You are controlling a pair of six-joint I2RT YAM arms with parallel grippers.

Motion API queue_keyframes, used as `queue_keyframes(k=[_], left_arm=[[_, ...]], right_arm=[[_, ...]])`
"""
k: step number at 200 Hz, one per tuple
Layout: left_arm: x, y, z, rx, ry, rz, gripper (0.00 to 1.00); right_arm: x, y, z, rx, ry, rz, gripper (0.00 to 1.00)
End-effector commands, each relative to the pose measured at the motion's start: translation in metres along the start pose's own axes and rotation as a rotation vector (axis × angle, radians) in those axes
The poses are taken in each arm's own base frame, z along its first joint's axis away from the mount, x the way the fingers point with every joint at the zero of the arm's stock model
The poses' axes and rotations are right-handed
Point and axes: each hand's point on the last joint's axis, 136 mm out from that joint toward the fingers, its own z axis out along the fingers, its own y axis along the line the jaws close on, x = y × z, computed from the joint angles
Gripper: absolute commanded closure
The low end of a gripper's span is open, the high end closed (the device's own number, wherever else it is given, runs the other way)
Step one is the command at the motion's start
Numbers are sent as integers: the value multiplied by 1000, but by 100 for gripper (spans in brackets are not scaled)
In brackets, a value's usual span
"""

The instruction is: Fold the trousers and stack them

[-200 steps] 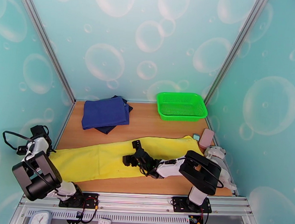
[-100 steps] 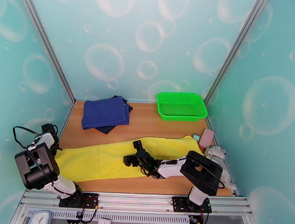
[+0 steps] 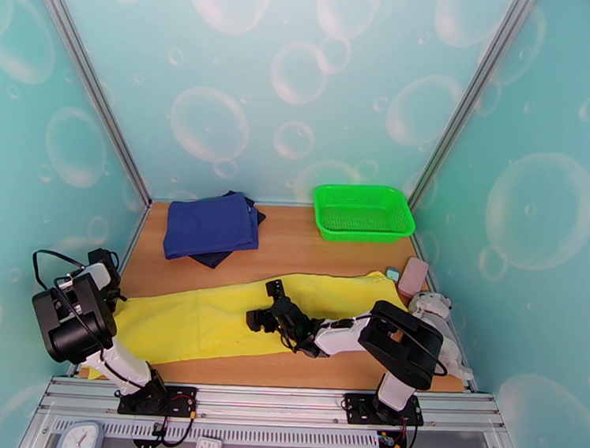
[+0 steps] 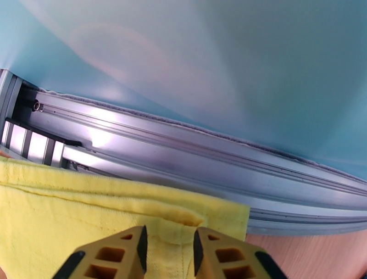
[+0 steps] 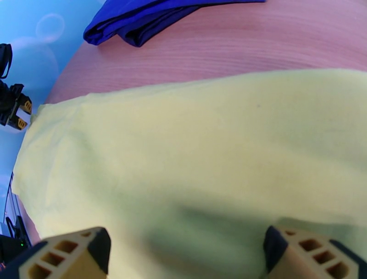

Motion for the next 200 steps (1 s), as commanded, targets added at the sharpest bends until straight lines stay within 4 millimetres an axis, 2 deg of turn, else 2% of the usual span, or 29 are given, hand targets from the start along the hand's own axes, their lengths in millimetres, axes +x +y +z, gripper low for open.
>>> queue_keyframes(k=[1, 42, 56, 67, 97, 143, 172, 200], left_arm=[[-3, -11, 1, 14, -23, -4, 68], [0, -14, 6, 17, -26, 2, 73], [3, -13, 9, 8, -18, 12, 86], [4, -12, 10, 3, -16, 18, 100], [1, -8, 5, -5, -27, 17, 100], [-20, 0, -28, 32, -112, -44, 100], [-30, 3, -42, 48, -132, -71, 100], [-39, -2, -53, 70, -149, -86, 100]], right_arm=[[40, -27, 5, 73, 137, -4, 7], [41, -27, 5, 73, 139, -4, 6], [41, -27, 4, 69, 138, -3, 6], [41, -27, 4, 69, 137, -1, 6], [41, -29, 2, 73, 134, -1, 6], [38, -26, 4, 64, 132, 4, 6], [38, -24, 6, 56, 131, 11, 5], [42, -30, 8, 77, 147, 29, 5]])
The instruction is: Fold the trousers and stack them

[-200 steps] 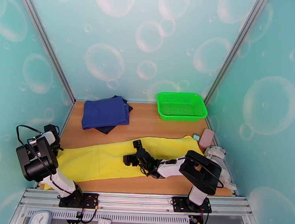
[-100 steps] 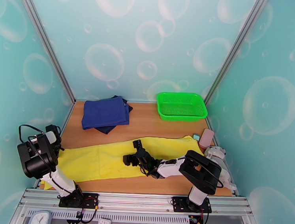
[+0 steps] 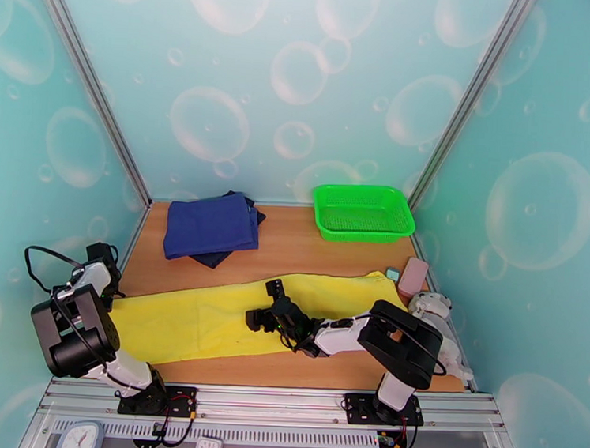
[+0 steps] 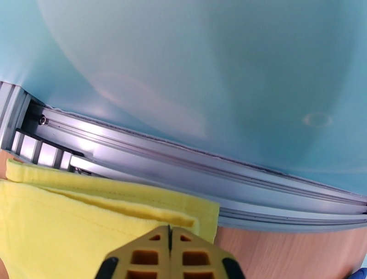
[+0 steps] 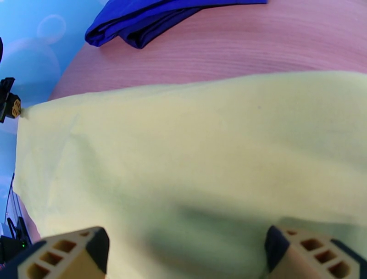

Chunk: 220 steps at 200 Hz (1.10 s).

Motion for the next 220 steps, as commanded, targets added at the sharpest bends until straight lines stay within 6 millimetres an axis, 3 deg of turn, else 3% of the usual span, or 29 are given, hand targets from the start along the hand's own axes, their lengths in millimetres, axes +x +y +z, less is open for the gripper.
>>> queue_keyframes(k=[1, 66, 94, 119, 135, 155, 178, 202, 220], left_arm=[[-15, -3, -12, 3, -46, -26, 100], [-8, -27, -11, -62, -66, 36, 100], [4, -28, 2, -95, -53, 62, 100], [12, -24, 11, -135, -36, 89, 81], [8, -27, 5, -115, -41, 91, 69], [-2, -37, -16, -41, -80, 86, 62], [-1, -53, -57, 116, -123, 145, 60], [28, -65, -113, 334, -163, 302, 57], [72, -65, -152, 544, -122, 478, 55]], right_arm=[[44, -31, 6, 82, 152, 26, 5], [48, -37, 7, 84, 160, 40, 5], [48, -37, 6, 83, 161, 42, 5], [48, -40, 4, 86, 158, 41, 5], [41, -38, -1, 76, 134, 38, 5], [25, -32, -13, 66, 85, 34, 5], [11, -34, -27, 103, 59, 28, 5], [5, -47, -41, 186, 67, 59, 4], [10, -66, -57, 270, 79, 101, 4]])
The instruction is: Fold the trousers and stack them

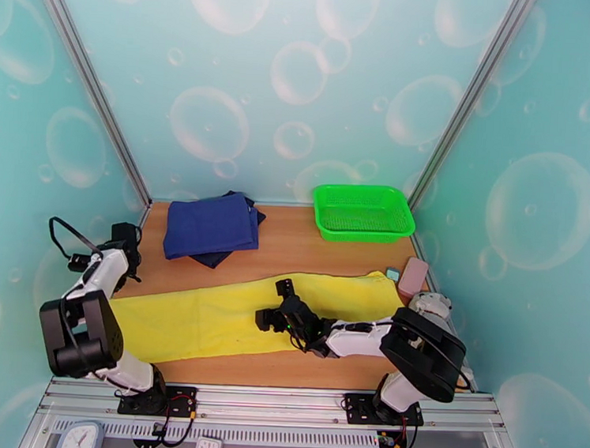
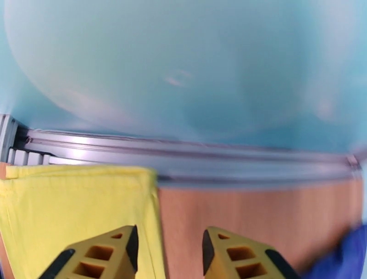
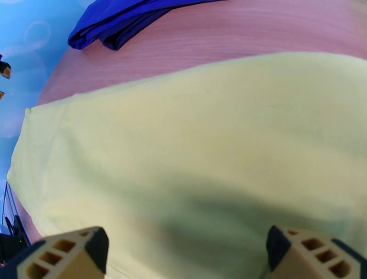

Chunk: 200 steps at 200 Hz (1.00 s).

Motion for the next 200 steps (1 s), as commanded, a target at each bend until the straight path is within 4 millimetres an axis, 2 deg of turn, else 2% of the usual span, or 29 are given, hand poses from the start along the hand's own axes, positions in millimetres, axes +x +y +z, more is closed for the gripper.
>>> queue_keyframes(k=[1, 12, 19, 30, 33, 34, 35, 36, 39, 63, 73, 83, 110, 128, 146, 176, 200], left_arm=[[29, -25, -42, 238, 5, 204, 55], [55, -29, -66, 362, 59, 276, 55], [79, -24, -74, 434, 111, 347, 54], [105, -17, -92, 540, 191, 412, 52], [113, -13, -96, 564, 215, 423, 39], [115, -12, -97, 572, 222, 424, 31], [118, -11, -98, 578, 231, 428, 16], [120, -10, -99, 584, 239, 432, 9], [128, -6, -103, 602, 265, 439, 2], [175, 25, -121, 628, 373, 543, 1], [189, 31, -132, 629, 363, 607, 1], [202, 41, -135, 598, 385, 632, 1], [220, 56, -117, 516, 406, 625, 1], [227, 63, -110, 499, 418, 621, 1], [228, 71, -104, 486, 420, 588, 1], [227, 83, -92, 458, 414, 535, 1], [219, 92, -82, 403, 377, 493, 1]], right_arm=[[14, -40, -18, 172, 52, 63, 4], [20, -53, -28, 239, 73, 74, 4], [25, -60, -36, 284, 85, 76, 4], [31, -62, -46, 330, 93, 48, 5], [31, -59, -48, 328, 92, 34, 5], [31, -58, -49, 328, 92, 27, 5], [31, -57, -49, 325, 91, 22, 5], [32, -56, -50, 322, 92, 15, 6], [33, -51, -51, 312, 94, -8, 6], [44, -7, -54, 227, 127, -219, 7], [46, 2, -52, 238, 134, -297, 7], [49, 6, -49, 259, 144, -347, 7], [55, 3, -31, 338, 192, -425, 7], [59, 2, -24, 373, 211, -462, 13], [61, 3, -20, 374, 223, -480, 23], [65, 12, -22, 327, 236, -478, 23], [66, 17, -28, 296, 240, -470, 24]])
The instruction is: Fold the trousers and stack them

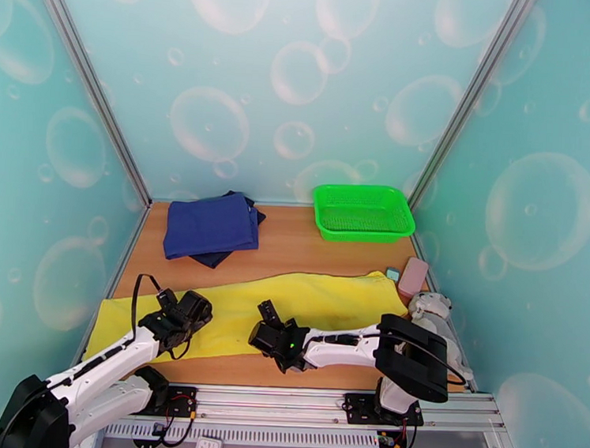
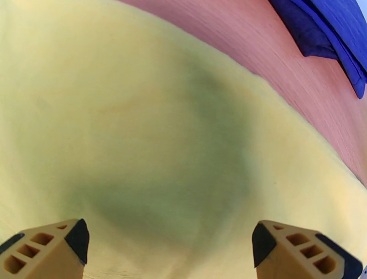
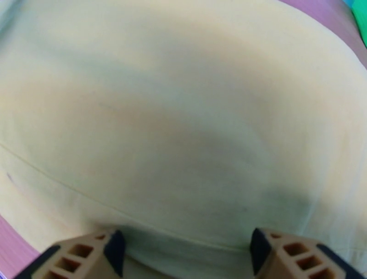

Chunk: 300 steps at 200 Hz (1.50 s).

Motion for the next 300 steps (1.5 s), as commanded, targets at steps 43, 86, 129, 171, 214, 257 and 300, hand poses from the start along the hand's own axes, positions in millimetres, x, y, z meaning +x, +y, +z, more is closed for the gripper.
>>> queue_keyframes(k=[43, 86, 129, 171, 214, 257, 300], left_arm=[[-16, 47, 1, -141, -120, -179, 1], [-17, 49, 1, -88, -136, -203, 1], [-18, 49, 2, -78, -135, -201, 1], [-12, 48, 9, -67, -120, -192, 1], [-11, 49, 11, -69, -118, -188, 1], [-10, 48, 12, -62, -116, -182, 1], [-10, 53, 11, -81, -124, -211, 1]], right_arm=[[4, 7, -18, -63, 15, -24, 27], [9, 12, -13, -67, 38, -37, 43], [13, 18, -7, -73, 70, -56, 46], [8, 16, -6, -45, 59, -61, 59], [-2, 15, -7, -35, 47, -70, 69], [-8, 14, -4, -21, 47, -75, 84], [-19, 15, -16, -16, 7, -78, 100]])
